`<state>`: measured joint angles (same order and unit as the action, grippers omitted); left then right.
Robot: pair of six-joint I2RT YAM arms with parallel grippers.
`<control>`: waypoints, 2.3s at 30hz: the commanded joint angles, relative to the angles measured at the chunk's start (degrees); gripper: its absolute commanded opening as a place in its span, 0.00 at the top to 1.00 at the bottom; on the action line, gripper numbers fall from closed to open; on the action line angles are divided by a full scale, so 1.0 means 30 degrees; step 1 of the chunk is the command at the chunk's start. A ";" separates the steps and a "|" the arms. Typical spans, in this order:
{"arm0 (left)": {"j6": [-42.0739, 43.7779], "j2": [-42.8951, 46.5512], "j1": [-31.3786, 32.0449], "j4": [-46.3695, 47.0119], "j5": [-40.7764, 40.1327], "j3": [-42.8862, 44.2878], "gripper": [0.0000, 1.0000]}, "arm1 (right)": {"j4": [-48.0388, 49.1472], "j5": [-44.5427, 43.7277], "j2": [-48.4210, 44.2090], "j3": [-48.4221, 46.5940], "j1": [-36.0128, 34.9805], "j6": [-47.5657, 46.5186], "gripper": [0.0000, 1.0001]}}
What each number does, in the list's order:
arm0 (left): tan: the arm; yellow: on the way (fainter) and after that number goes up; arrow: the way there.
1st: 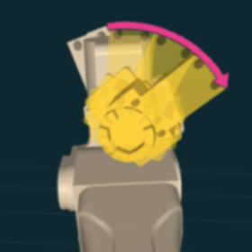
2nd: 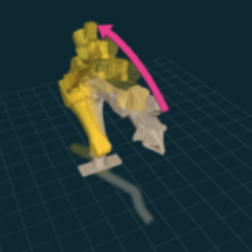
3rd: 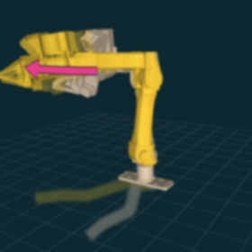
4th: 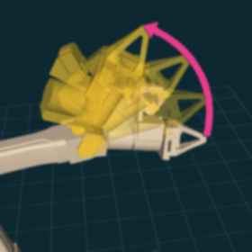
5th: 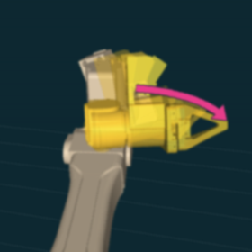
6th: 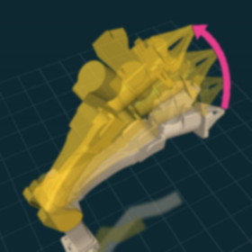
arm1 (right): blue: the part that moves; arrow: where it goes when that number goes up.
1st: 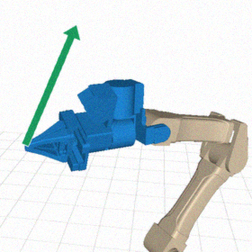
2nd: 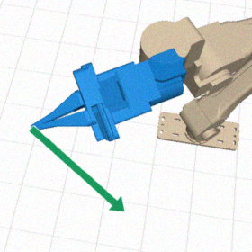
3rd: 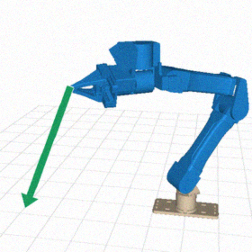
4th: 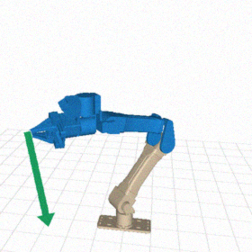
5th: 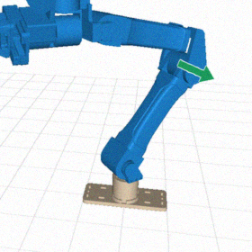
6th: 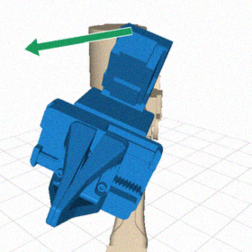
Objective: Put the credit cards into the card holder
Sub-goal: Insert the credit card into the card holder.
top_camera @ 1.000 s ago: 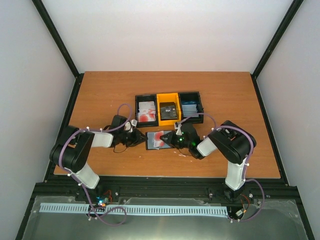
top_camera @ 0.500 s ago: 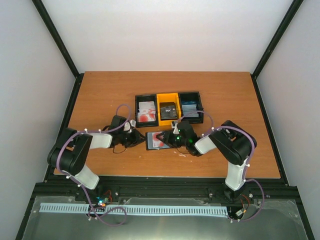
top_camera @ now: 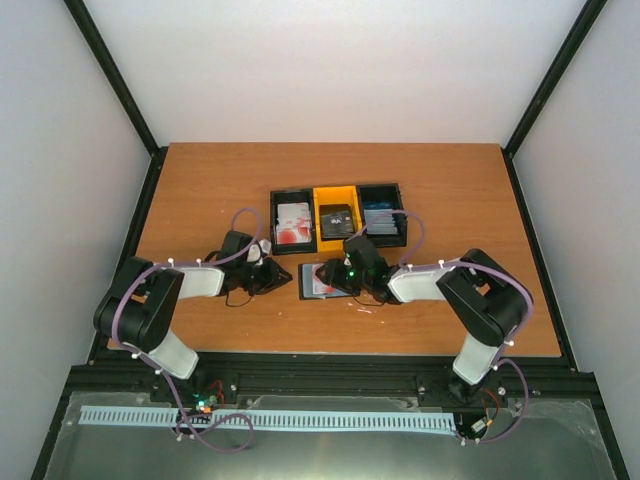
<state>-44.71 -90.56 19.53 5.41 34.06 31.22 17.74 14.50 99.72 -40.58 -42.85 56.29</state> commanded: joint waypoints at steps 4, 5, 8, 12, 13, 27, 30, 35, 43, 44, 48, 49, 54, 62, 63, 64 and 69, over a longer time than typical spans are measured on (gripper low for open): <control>-0.0087 0.0243 0.0141 -0.0669 -0.0638 0.0207 0.79 | -0.5093 -0.2855 -0.1271 -0.0616 -0.0323 -0.1352 0.43; -0.0096 0.0221 0.0141 -0.0621 -0.0636 0.0225 0.79 | -0.5363 -0.2983 -0.1303 -0.0733 -0.0360 -0.1401 0.42; -0.0081 0.0191 0.0141 -0.0523 -0.0552 0.0198 0.79 | -0.5847 -0.3181 -0.1308 -0.1011 -0.0449 -0.1642 0.42; -0.0040 0.0243 0.0140 -0.0474 -0.0486 0.0225 0.79 | -0.6456 -0.3401 -0.1127 -0.1507 -0.0590 -0.1742 0.45; -0.0024 0.0264 0.0141 -0.0461 -0.0486 0.0212 0.79 | -0.6658 -0.3452 -0.1028 -0.1618 -0.0620 -0.1794 0.46; 0.0342 -0.0418 0.0132 0.0528 0.0586 0.0213 0.83 | -0.4449 -0.0807 0.0068 -0.2095 -0.0760 -0.2140 0.50; 0.0279 -0.0696 0.0153 0.0571 0.0732 0.0296 0.84 | -0.4302 -0.0422 0.0451 -0.2376 -0.0840 -0.2152 0.49; 0.0284 -0.0716 0.0229 0.0489 0.0621 0.0322 0.84 | -0.4210 -0.0242 0.0575 -0.2636 -0.1035 -0.2309 0.47; 0.0372 -0.0749 0.0256 0.0873 0.1067 0.0219 0.84 | -0.3163 0.1257 0.0758 -0.2747 -0.1097 -0.2281 0.45; 0.0346 -0.0797 0.0258 0.1128 0.1367 0.0138 0.85 | -0.2844 0.1512 0.0786 -0.2640 -0.1097 -0.2063 0.45; 0.0128 -0.0767 0.0241 0.1512 0.1781 -0.0155 0.85 | -0.3482 0.1509 0.0782 -0.2676 -0.1094 -0.1641 0.44; 0.0092 -0.0667 0.0256 0.1420 0.1559 -0.0201 0.85 | -0.4246 0.1016 0.0697 -0.2811 -0.1097 -0.1752 0.44; -0.0060 0.0274 0.0250 0.0766 0.0604 -0.0380 0.85 | -0.8101 -0.2421 0.0015 -0.3639 -0.1232 -0.2430 0.44; -0.0198 0.0601 0.0258 0.0740 0.0543 -0.0578 0.82 | -1.0414 -0.3731 0.0630 -0.5201 -0.2049 -0.3067 0.48; -0.0249 0.0478 0.0251 0.0932 0.0734 -0.0628 0.82 | -1.0599 -0.3759 0.0821 -0.5371 -0.2110 -0.3036 0.50; -0.0310 0.0352 0.0257 0.1197 0.0960 -0.0704 0.82 | -1.0753 -0.3784 0.0918 -0.5521 -0.2183 -0.3073 0.51; -0.0609 -0.0450 0.0837 0.1784 0.1309 -0.0534 0.83 | -1.1080 -0.3684 0.1159 -0.6078 -0.2469 -0.3048 0.55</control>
<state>-45.36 -90.21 20.10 8.38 36.69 29.30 -12.97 4.86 102.00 -57.12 -49.19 47.40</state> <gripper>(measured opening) 0.179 0.464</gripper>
